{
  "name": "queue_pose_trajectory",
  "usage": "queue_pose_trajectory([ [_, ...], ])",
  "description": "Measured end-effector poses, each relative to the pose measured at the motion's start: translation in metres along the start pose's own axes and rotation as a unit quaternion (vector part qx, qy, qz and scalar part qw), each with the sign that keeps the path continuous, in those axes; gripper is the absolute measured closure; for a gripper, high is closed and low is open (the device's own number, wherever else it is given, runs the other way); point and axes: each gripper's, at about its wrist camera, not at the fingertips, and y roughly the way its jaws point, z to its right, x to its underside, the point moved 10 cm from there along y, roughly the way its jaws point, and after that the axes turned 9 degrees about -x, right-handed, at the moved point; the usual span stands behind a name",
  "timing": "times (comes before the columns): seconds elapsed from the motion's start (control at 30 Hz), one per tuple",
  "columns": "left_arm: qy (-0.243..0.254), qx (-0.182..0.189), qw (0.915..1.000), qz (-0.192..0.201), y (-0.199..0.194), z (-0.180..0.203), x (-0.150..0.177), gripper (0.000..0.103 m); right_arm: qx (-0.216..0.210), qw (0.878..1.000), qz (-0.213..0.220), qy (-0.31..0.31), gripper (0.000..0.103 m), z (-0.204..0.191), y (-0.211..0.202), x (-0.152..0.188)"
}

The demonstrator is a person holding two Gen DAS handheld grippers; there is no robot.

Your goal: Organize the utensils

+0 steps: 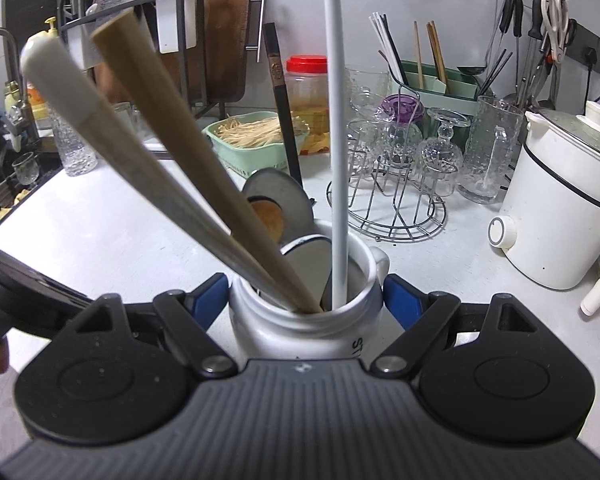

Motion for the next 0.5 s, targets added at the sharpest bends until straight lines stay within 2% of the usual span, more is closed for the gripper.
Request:
queue_pose_trajectory([
  [0.07, 0.002, -0.01, 0.9999, 0.01, 0.003, 0.0, -0.004, 0.101, -0.004, 1.0, -0.001, -0.003, 0.017, 0.0, 0.0, 0.0],
  [0.17, 0.02, -0.015, 0.9997, 0.004, 0.013, 0.005, -0.007, 0.1, -0.005, 1.0, -0.004, -0.003, 0.017, 0.0, -0.001, 0.001],
  [0.33, 0.054, -0.039, 0.9978, -0.003, 0.022, 0.006, -0.011, 0.08, -0.007, 1.0, 0.002, 0.0, 0.017, -0.001, -0.007, 0.005],
  [0.5, 0.071, -0.061, 0.9956, -0.005, 0.024, 0.006, -0.018, 0.08, -0.01, 1.0, 0.007, -0.003, 0.017, -0.002, -0.012, 0.008],
])
